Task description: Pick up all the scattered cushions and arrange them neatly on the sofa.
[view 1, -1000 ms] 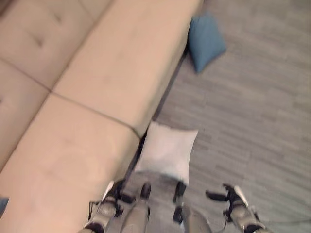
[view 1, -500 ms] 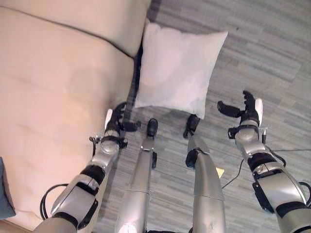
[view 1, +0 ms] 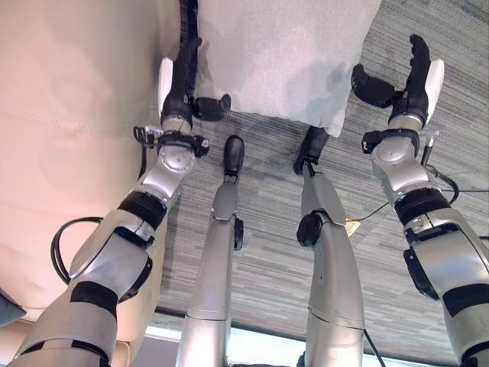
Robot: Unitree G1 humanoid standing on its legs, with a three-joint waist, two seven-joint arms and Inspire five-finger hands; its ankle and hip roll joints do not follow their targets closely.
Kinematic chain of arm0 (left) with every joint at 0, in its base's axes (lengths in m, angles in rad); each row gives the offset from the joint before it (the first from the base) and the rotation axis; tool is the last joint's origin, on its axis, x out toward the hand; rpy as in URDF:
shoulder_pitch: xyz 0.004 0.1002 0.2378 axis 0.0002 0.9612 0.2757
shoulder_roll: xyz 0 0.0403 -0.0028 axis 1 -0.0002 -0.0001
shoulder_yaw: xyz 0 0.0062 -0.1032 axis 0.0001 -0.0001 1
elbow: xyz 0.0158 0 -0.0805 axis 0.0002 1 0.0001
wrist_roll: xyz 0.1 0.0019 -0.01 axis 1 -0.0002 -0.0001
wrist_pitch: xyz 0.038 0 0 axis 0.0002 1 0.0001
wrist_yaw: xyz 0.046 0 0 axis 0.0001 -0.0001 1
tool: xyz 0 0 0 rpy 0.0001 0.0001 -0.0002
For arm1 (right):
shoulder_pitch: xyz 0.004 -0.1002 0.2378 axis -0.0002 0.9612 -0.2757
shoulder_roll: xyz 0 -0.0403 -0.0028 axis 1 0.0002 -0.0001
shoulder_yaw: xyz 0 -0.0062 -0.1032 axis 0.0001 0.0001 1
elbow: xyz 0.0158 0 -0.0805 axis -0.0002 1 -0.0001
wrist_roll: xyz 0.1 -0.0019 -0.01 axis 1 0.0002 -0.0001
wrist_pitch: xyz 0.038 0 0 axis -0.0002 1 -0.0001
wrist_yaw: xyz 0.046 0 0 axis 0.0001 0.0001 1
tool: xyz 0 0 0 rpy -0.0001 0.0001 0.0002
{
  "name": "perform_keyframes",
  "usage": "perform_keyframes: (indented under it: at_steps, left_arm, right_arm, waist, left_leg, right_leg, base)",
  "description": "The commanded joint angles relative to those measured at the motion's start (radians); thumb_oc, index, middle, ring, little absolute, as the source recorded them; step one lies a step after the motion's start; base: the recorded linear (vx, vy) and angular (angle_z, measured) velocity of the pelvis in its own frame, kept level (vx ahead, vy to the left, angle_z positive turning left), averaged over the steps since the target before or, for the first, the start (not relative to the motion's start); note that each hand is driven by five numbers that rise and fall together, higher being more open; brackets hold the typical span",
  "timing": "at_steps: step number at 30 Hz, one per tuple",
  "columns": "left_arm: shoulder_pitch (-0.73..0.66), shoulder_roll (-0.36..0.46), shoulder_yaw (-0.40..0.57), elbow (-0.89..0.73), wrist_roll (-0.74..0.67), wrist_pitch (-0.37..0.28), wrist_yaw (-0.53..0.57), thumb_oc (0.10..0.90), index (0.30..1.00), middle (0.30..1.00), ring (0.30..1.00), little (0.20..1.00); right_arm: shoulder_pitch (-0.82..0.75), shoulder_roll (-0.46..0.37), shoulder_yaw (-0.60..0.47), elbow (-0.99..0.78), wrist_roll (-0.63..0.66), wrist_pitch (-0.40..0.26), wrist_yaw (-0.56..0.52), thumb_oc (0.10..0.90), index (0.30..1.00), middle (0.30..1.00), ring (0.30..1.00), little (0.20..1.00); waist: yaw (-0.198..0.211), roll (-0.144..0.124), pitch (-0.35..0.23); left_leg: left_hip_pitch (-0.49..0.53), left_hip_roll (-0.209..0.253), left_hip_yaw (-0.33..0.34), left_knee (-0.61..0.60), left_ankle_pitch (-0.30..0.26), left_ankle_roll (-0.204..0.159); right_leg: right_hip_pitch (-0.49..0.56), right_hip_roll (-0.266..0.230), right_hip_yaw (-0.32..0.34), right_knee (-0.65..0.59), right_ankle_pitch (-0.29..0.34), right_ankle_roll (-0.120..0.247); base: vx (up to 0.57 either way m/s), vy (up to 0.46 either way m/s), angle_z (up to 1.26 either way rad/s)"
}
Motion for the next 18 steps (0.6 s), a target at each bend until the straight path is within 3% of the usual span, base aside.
perform_keyframes:
  at_steps: [1,5,10,11,12,18]
  left_arm:
    - [0.001,0.016,0.044,-0.012,0.007,-0.041,0.037,0.800,0.900,0.900,0.900,0.900]
    - [-0.069,-0.011,0.028,0.019,-0.030,-0.047,0.028,0.800,0.900,0.900,0.900,0.900]
    - [-0.188,-0.105,0.010,0.104,-0.162,-0.065,-0.013,0.800,0.900,0.900,0.900,0.900]
    - [-0.189,-0.105,0.010,0.104,-0.162,-0.065,-0.013,0.800,0.900,0.900,0.900,0.900]
    - [-0.248,-0.146,-0.022,0.135,-0.178,-0.055,-0.029,0.800,0.900,0.900,0.900,0.900]
    - [-0.319,-0.188,-0.060,0.172,-0.198,-0.046,-0.060,0.800,0.900,0.900,0.900,0.900]
  right_arm:
    - [-0.011,-0.013,0.054,-0.028,0.044,-0.068,-0.032,0.800,0.900,0.900,0.900,0.900]
    - [-0.061,0.025,0.083,-0.013,0.059,-0.074,-0.021,0.800,0.900,0.900,0.900,0.900]
    - [-0.147,0.122,0.128,0.042,0.098,-0.077,-0.005,0.800,0.900,0.900,0.900,0.900]
    - [-0.147,0.122,0.128,0.042,0.098,-0.078,-0.005,0.800,0.900,0.900,0.900,0.900]
    - [-0.173,0.174,0.128,0.055,0.142,-0.090,0.001,0.800,0.900,0.900,0.900,0.900]
    - [-0.216,0.228,0.155,0.069,0.169,-0.100,0.017,0.800,0.900,0.900,0.900,0.900]
  waist:
    - [0.004,0.030,-0.031]
    - [0.001,0.035,-0.031]
    - [-0.007,0.032,-0.031]
    - [-0.007,0.032,-0.031]
    - [-0.016,0.030,-0.031]
    - [-0.025,0.029,-0.031]
  left_leg:
    - [-0.002,0.002,-0.012,-0.008,-0.062,0.000]
    - [-0.035,-0.002,-0.011,0.000,-0.063,-0.003]
    - [-0.078,0.001,-0.008,0.003,-0.063,-0.005]
    - [-0.078,0.001,-0.008,0.004,-0.063,-0.005]
    - [-0.094,0.002,-0.005,0.004,-0.061,-0.006]
    - [-0.120,0.004,0.005,0.008,-0.062,-0.009]
  right_leg:
    - [0.056,-0.001,0.047,0.184,-0.280,0.093]
    - [0.027,-0.002,0.050,0.191,-0.282,0.095]
    - [-0.008,-0.003,0.050,0.191,-0.284,0.100]
    - [-0.009,-0.003,0.050,0.191,-0.284,0.100]
    - [-0.018,-0.001,0.052,0.186,-0.281,0.103]
    - [-0.040,0.001,0.053,0.181,-0.276,0.105]
  base:
    - [0.02,-0.040,0.05]
    - [0.03,-0.005,0.06]
    - [0.01,0.001,0.01]
    - [0.00,0.000,0.00]
    - [0.00,0.000,0.00]
    - [0.00,0.000,0.00]
